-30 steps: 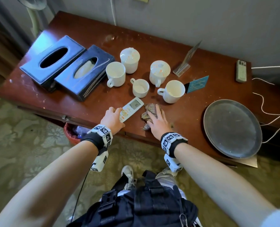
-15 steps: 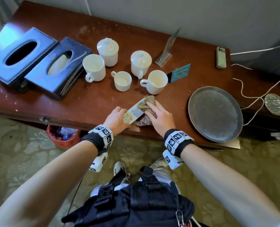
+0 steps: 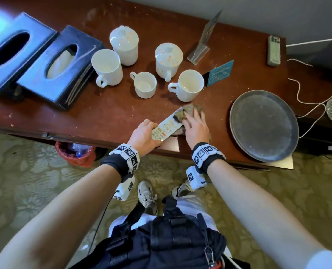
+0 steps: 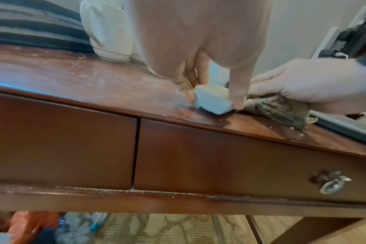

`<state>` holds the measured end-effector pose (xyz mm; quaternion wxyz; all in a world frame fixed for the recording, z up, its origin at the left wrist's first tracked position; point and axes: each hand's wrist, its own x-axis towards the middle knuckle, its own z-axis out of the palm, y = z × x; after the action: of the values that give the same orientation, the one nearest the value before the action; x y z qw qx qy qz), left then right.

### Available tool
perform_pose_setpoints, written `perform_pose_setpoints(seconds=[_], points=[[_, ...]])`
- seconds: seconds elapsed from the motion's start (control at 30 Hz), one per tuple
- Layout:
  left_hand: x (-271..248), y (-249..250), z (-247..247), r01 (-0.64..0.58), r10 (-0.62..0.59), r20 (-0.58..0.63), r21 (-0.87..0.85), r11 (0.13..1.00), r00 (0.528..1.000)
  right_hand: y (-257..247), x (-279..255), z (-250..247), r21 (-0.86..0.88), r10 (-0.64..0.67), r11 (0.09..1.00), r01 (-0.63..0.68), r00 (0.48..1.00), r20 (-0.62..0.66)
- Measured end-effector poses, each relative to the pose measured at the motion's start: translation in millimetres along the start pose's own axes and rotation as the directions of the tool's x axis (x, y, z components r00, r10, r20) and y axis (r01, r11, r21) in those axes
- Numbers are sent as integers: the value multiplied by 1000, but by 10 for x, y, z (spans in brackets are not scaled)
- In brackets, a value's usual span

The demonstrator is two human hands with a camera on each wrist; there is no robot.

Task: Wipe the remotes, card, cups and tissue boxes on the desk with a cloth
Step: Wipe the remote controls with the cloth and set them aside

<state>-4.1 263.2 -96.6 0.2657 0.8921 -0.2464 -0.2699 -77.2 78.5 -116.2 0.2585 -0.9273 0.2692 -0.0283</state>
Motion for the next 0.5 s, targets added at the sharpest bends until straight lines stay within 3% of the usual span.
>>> perform_pose_setpoints(seconds=[0.07, 0.17, 0.3, 0.37, 0.43, 0.5], points=[[4, -6, -17, -16, 16, 9, 8, 1000, 1000, -44, -38, 34, 27, 2, 1000, -1, 1000, -17], [13, -20, -36, -34, 34, 18, 5, 999, 999, -111, -261, 116, 22, -184, 982, 185, 982, -45], [29, -60, -57, -49, 49, 34, -11, 999, 998, 30, -309, 70, -74, -397, 917, 393, 917, -39], [49, -57, -73, -51, 51, 51, -7, 999, 997, 93, -173, -17, -112, -334, 937, 331, 942, -14], [64, -57, -79, -48, 48, 63, -3, 999, 997, 64, -49, -73, -79, -172, 981, 175, 984, 37], [73, -54, -74, -47, 47, 64, -3, 999, 997, -23, -19, -38, -44, -125, 991, 128, 990, 59]])
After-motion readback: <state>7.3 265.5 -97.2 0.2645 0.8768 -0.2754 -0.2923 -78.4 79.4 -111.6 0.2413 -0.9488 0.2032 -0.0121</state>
